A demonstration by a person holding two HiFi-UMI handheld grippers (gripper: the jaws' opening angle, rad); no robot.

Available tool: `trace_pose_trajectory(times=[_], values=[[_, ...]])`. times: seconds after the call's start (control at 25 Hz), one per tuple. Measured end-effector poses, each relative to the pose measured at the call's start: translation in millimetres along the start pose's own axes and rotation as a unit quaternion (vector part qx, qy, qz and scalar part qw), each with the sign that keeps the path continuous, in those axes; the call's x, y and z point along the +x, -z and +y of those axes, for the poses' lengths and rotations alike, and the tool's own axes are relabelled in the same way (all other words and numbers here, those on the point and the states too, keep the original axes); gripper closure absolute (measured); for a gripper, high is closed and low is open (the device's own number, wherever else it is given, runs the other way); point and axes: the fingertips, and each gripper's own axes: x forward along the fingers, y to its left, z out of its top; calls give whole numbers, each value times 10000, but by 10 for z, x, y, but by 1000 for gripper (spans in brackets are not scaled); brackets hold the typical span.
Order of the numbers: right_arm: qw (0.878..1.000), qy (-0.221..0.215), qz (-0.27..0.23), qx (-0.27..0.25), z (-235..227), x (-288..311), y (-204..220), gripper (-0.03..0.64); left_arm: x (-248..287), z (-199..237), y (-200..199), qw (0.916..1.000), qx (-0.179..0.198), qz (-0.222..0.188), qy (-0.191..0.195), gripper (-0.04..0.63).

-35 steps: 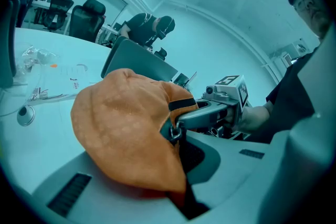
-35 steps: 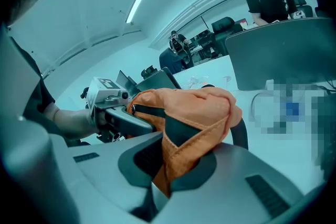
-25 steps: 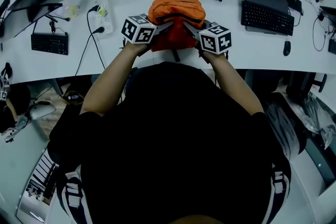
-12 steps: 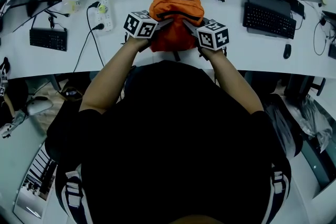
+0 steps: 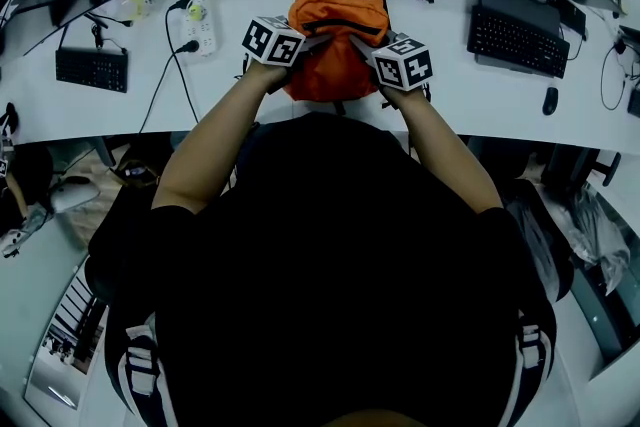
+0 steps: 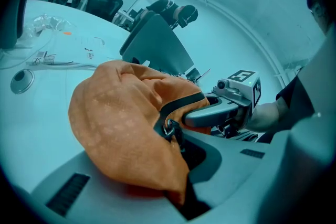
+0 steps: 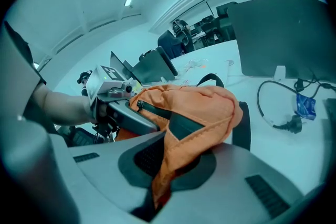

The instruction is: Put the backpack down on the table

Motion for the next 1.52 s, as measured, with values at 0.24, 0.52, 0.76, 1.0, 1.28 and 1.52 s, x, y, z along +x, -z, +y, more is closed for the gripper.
trace_pose_trajectory(times=[0.24, 0.52, 0.76, 1.0, 1.28, 1.52], values=[[9997, -24, 185, -149, -64, 130, 34, 592, 85, 184, 67, 9998, -193, 43, 38, 554], [9993, -61, 299, -229, -121, 250, 39, 592, 111, 304, 108, 9990, -440, 30, 76, 554], [9991, -72, 343, -226, -163, 319, 39, 592, 133, 405, 126, 9984, -557, 54, 42, 537], [9992, -65, 364, -125, -212, 351, 46, 592, 156, 430, 120, 9980, -622, 72, 37, 525], [9994, -85, 331, 22, -228, 382, 42, 592, 155, 462, 131, 9979, -644, 56, 74, 518], [9996, -128, 228, 125, -222, 381, 25, 588, 118, 481, 122, 9978, -664, 49, 27, 472]])
